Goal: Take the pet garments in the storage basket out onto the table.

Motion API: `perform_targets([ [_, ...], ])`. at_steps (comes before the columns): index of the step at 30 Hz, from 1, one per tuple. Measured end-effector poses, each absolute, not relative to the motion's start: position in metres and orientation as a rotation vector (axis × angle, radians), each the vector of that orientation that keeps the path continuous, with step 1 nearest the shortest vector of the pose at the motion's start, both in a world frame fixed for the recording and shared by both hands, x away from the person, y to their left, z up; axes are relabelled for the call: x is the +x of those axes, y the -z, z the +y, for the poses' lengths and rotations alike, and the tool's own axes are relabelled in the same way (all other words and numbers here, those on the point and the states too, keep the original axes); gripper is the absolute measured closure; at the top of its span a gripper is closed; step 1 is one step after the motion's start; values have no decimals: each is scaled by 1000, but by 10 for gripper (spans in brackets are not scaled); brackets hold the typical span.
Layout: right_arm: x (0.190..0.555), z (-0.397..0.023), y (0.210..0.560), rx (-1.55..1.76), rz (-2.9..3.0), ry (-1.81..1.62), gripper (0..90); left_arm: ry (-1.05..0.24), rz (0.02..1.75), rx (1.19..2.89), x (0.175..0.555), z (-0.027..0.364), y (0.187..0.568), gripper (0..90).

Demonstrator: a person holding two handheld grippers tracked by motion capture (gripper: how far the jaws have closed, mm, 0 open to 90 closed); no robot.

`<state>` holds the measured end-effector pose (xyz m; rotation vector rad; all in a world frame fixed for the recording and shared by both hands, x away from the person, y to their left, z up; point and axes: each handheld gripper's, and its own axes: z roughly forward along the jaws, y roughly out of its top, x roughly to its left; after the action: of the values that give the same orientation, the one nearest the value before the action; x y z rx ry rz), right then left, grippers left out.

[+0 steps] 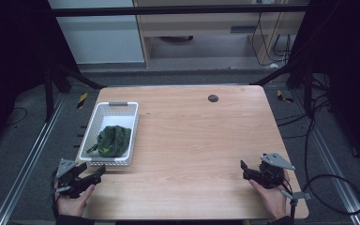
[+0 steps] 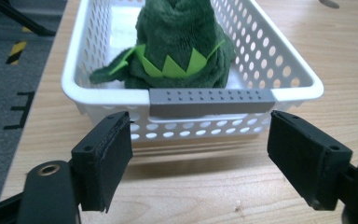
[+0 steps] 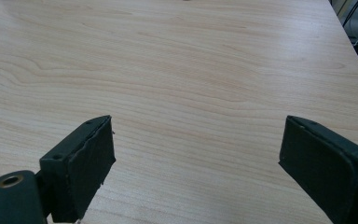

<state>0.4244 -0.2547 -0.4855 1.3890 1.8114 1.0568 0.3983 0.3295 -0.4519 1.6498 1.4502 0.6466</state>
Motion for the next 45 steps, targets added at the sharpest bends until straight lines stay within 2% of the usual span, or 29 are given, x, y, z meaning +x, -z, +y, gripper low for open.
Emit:
perform_targets([
  [17, 425, -256, 485, 1393, 1790, -1046, 108, -725, 1366, 1614, 396, 327, 426, 220],
  [45, 424, -248, 480, 1376, 1818, -1069, 101, -729, 1292, 1663, 442, 320, 379, 210],
])
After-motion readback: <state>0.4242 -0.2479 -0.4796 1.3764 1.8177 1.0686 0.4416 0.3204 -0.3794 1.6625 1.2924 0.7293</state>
